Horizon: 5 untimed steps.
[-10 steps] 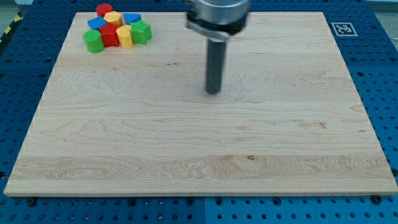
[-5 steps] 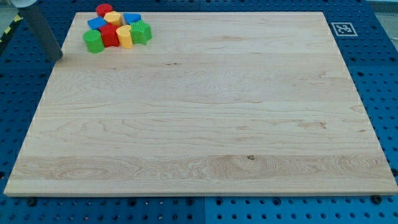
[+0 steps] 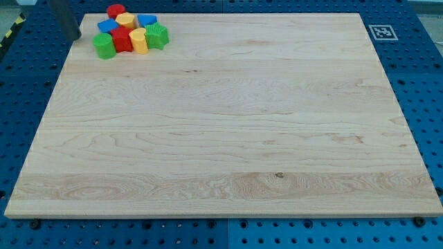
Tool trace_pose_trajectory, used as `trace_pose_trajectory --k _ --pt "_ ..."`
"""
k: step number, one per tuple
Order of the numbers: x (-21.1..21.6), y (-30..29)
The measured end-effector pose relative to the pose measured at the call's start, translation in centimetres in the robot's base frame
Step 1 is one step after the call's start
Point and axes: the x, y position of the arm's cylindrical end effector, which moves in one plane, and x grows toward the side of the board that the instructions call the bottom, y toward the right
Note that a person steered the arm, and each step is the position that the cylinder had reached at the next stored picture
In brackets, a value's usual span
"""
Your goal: Push the group of blocks slightly right
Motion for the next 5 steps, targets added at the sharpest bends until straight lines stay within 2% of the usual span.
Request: trace_pose_trajectory --k 1,2,3,4,5 --pt "0.8 1.4" --pt "2.3 5.6" --pt "3.9 13.2" --pt "5.1 15.5" --pt "5.4 13.5"
